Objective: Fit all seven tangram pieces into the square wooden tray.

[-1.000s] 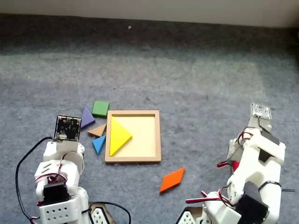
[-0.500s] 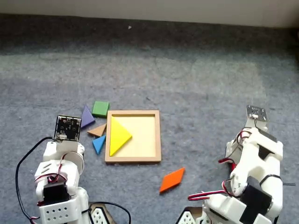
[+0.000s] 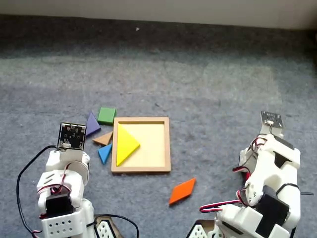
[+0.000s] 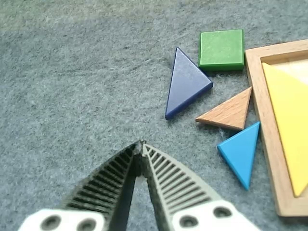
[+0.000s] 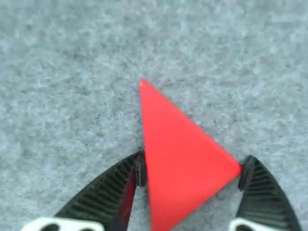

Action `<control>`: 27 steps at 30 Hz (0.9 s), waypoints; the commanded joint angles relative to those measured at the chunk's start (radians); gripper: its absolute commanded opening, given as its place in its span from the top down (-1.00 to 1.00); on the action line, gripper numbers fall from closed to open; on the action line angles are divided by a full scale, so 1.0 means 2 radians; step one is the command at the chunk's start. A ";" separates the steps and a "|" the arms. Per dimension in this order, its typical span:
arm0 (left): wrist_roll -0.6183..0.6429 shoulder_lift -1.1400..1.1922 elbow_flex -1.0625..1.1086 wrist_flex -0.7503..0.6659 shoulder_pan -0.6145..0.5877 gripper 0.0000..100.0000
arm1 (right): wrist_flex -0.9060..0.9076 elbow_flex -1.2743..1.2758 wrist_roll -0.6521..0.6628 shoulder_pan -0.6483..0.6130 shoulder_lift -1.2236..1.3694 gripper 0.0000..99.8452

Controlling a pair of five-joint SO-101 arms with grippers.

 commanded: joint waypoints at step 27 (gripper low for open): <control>-0.004 -0.001 -0.003 -0.008 -0.006 0.98 | 0.048 -0.006 0.061 -0.040 -0.181 0.68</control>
